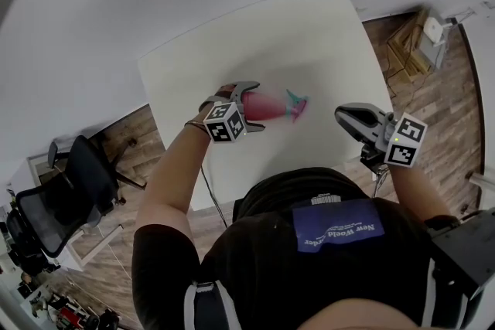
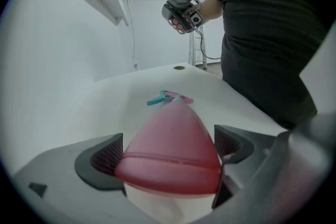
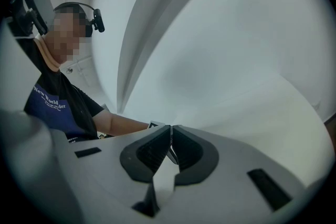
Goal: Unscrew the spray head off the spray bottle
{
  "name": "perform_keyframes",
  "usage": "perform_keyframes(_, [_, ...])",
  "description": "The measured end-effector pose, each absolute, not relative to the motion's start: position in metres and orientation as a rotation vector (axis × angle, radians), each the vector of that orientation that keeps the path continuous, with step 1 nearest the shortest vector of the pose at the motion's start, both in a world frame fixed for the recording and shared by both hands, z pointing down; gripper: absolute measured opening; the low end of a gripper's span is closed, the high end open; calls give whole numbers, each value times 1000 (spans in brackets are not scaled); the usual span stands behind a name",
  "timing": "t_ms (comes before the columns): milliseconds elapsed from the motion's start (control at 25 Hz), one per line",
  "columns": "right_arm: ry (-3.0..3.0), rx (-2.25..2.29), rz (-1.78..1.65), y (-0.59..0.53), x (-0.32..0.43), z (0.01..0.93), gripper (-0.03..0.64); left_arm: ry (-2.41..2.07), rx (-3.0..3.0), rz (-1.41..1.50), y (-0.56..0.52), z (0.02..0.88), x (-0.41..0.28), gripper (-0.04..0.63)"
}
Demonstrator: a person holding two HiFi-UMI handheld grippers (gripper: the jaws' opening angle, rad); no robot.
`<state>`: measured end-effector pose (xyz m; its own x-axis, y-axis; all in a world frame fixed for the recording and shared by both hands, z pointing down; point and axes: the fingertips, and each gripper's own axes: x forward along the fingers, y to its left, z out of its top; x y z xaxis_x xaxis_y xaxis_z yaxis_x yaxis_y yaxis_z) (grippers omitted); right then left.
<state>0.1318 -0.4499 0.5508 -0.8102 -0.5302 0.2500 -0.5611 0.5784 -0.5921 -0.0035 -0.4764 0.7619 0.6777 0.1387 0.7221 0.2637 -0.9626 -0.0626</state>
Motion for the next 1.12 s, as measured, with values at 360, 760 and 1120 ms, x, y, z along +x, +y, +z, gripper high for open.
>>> perform_keyframes(360, [-2748, 951, 1057, -450, 133, 552, -3, -293, -2771, -1121, -470, 766, 12, 485])
perform_keyframes(760, [-2744, 969, 1055, -455, 131, 543, -3, 45, -2986, -853, -480, 686, 4, 482])
perform_keyframes(1120, [-2772, 774, 1242, -460, 105, 515, 184, 289, -2881, -649, -462, 559, -19, 482])
